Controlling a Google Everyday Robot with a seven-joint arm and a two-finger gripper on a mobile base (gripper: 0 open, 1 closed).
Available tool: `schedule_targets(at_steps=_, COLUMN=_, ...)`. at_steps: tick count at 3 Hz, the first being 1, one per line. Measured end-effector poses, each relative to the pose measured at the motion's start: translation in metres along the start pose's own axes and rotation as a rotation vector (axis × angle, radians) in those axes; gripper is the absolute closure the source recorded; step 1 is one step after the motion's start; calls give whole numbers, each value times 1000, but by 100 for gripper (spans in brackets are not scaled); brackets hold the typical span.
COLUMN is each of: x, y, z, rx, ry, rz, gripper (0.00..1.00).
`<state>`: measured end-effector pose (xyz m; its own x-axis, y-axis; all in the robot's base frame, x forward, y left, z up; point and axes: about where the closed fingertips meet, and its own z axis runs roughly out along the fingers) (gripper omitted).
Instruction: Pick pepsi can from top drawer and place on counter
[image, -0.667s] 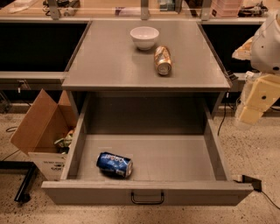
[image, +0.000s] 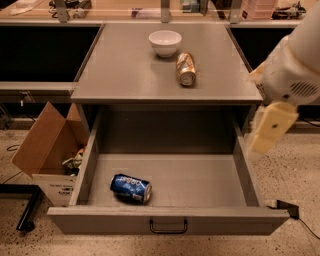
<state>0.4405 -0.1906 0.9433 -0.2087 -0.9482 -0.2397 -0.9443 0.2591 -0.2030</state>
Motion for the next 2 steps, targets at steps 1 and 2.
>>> schedule_targets(at_steps=1, x=-36, y=25, z=75, rx=-81, ry=-79, rz=-23, gripper=0)
schedule_targets(at_steps=2, x=-64, y=46, z=142, rx=-141, ry=-177, rz=-23, gripper=0)
